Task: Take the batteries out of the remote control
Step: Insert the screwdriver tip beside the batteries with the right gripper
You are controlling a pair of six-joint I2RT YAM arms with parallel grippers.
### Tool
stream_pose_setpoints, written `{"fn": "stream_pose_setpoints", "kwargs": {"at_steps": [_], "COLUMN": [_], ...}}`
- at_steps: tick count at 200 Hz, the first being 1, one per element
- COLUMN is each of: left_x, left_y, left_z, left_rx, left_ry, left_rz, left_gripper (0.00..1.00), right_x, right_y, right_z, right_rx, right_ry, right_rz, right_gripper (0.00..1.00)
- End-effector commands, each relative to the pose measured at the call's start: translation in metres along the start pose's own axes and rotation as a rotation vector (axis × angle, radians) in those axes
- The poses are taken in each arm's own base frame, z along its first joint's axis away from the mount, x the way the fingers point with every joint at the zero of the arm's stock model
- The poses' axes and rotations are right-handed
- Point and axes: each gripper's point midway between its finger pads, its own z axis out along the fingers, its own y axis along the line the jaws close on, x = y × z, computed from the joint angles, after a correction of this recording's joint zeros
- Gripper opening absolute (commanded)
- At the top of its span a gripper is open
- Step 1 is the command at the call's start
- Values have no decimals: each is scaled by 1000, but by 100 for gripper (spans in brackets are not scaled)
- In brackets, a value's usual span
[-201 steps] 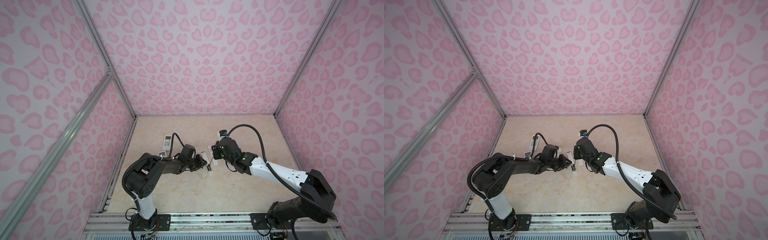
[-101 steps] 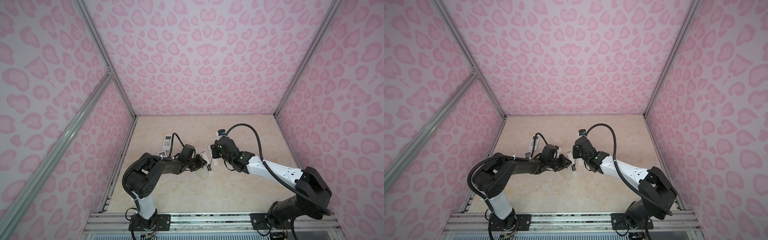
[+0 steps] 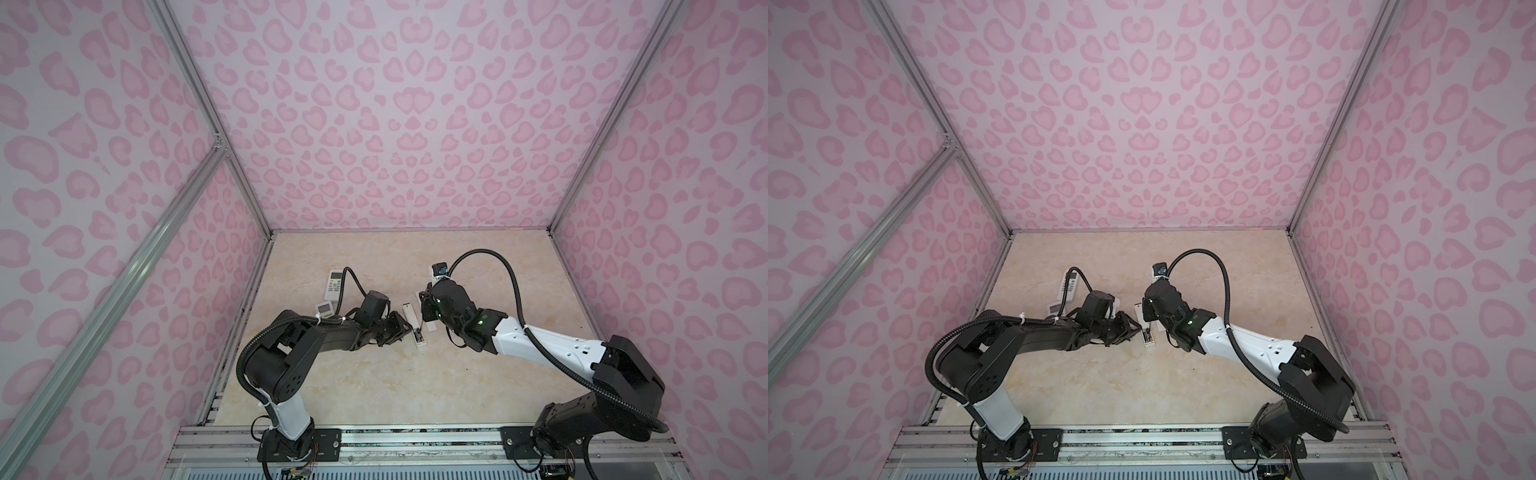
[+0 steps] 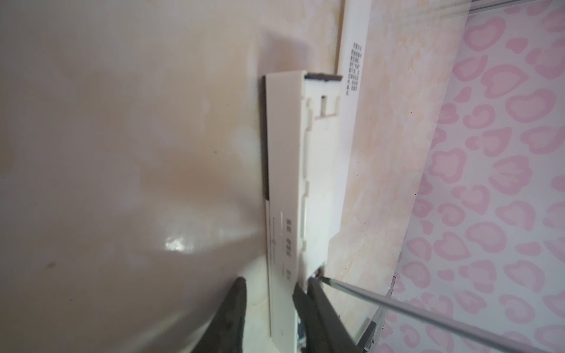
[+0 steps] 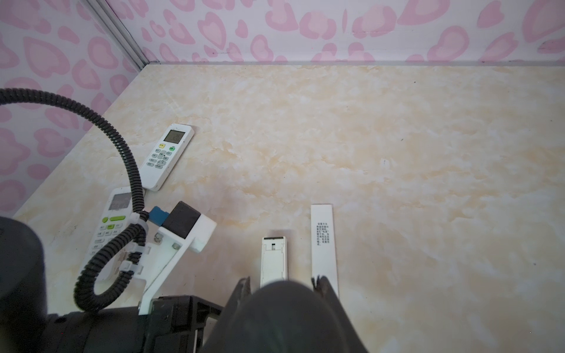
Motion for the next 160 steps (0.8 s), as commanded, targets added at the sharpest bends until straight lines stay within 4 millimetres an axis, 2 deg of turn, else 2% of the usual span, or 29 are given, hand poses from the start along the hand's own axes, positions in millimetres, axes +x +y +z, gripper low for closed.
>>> {"fn": "stream_pose_setpoints", "kwargs": {"at_steps": [1, 36, 67, 106, 160], "left_x": [1, 14, 22, 24, 24], "left_y": [-3, -13, -22, -14, -10], "left_z": [-8, -15, -13, -6, 0], "left_rx": [6, 52, 63, 33, 19], "left_ry": [-14, -1, 10, 18, 25], "left_rz": [23, 19, 36, 7, 7], "left_gripper": [35, 34, 30, 25, 24], "right_x": [16, 19, 21, 22, 26], "right_y": [2, 7, 7, 10, 16], "right_z": [3, 4, 7, 8, 6], "right_rx": [-5, -15, -2, 16, 8], "right_ry": [58, 67, 73, 77, 88], "right_rz": [-13, -18, -14, -33, -41], "right_gripper": [0, 0, 0, 0, 0]}}
